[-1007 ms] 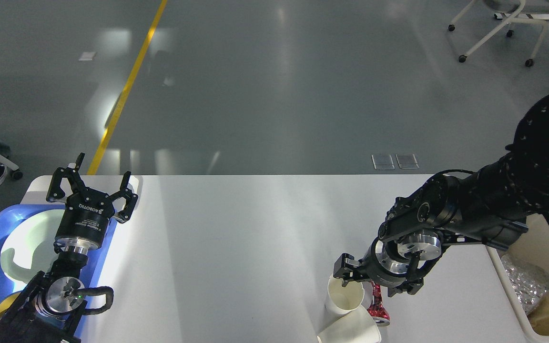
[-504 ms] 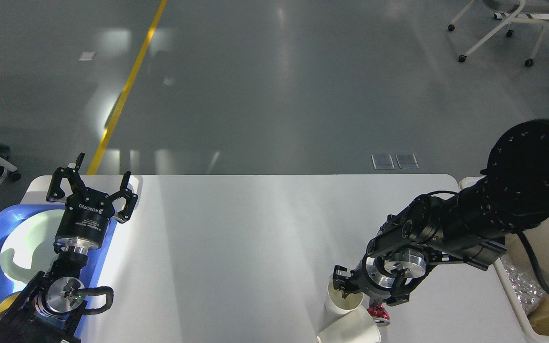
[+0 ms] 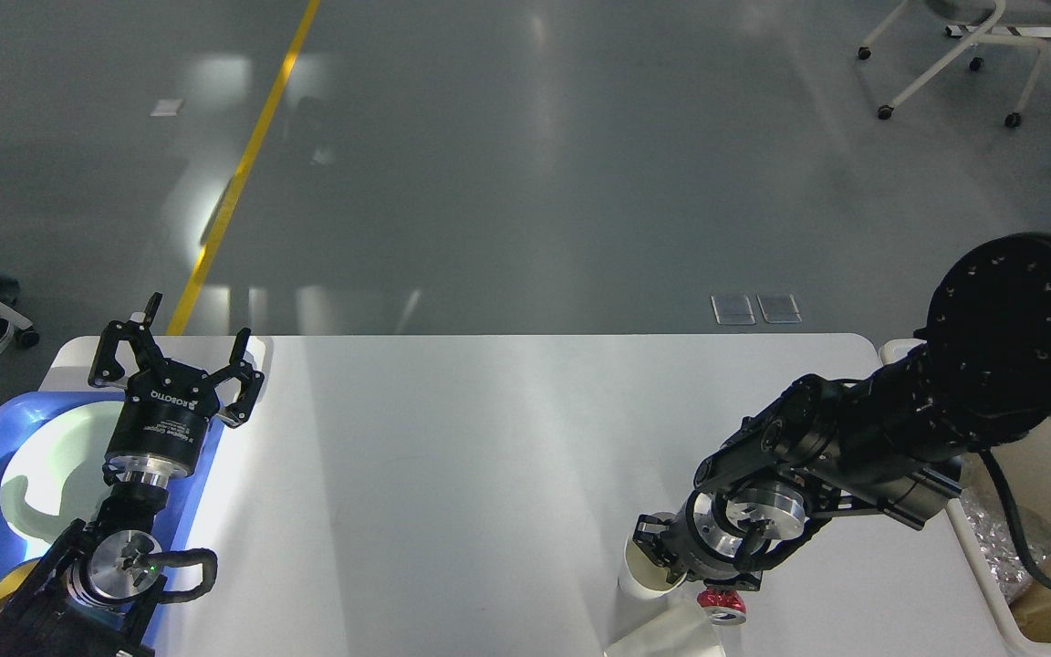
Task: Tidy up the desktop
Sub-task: 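Lower the right gripper onto the paper cup rim and grasp it, then lift the paper cup and carry it over the white bin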
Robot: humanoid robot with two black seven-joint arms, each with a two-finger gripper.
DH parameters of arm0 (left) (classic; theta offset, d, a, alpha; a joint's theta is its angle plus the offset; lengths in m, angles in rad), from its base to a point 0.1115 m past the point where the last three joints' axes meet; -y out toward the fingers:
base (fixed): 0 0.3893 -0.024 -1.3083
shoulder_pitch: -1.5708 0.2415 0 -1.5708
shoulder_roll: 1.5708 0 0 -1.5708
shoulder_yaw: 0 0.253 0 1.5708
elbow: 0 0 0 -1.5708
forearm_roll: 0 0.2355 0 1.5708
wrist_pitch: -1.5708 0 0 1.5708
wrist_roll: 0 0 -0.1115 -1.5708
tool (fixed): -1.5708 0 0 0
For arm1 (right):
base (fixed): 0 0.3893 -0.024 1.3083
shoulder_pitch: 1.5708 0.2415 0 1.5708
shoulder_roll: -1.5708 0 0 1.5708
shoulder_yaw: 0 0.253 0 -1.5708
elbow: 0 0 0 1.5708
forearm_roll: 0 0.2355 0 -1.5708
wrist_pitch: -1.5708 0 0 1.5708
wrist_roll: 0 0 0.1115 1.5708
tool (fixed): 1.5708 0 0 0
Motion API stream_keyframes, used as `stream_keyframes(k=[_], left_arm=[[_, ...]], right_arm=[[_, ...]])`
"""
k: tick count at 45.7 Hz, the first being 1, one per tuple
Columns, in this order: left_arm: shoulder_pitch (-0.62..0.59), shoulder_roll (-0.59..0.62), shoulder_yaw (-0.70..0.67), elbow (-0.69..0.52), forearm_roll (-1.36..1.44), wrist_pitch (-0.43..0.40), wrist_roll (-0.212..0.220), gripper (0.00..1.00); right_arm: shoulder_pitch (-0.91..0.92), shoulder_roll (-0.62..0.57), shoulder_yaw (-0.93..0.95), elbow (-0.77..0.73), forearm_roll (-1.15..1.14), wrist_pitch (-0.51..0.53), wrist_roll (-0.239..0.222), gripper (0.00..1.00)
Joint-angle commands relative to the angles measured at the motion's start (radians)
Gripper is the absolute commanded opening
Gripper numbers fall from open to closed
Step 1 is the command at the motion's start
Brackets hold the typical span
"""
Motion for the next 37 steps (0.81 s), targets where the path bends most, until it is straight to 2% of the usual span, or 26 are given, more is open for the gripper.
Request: stream_keyframes(k=[1, 10, 27, 32, 37], left_arm=[[0.000, 0.000, 0.000, 0.000, 0.000, 0.000, 0.000, 0.97], [0.000, 0.000, 0.000, 0.000, 0.000, 0.000, 0.000, 0.97], [0.000, 0.000, 0.000, 0.000, 0.000, 0.000, 0.000, 0.97], [0.000, 0.000, 0.000, 0.000, 0.000, 0.000, 0.000, 0.97], [0.000, 0.000, 0.000, 0.000, 0.000, 0.000, 0.000, 0.97]], right_arm=[[0.005, 0.000, 0.001, 0.000, 0.017, -0.003, 0.000, 0.00], [0.087, -0.012, -0.001, 0.031, 0.051, 0.048, 0.000, 0.00], [0.504, -0.142, -0.094, 0.210, -0.035, 0.452, -0.005, 0.00], [0.643, -0.222, -0.128, 0.268, -0.058, 0.500, -0.006, 0.00], [0.763, -0.251, -0.194, 0.299, -0.058, 0.535, -0.005, 0.00]])
